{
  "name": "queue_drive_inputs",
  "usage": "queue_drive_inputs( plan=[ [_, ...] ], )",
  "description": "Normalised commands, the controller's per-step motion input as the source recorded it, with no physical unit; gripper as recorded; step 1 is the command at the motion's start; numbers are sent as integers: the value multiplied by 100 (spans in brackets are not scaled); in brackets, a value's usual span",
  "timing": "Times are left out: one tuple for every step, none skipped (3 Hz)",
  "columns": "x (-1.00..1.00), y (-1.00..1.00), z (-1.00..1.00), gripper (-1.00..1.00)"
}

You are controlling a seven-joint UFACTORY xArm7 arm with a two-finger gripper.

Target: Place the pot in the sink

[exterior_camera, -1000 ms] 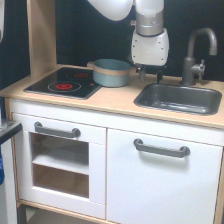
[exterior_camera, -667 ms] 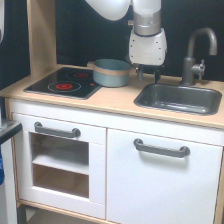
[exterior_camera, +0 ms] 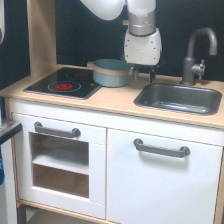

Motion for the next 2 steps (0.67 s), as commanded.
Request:
queue_drive_inputs(
  plan=[
    [-27, -7, 50, 100],
    [-28, -7, 50, 100]
  ],
)
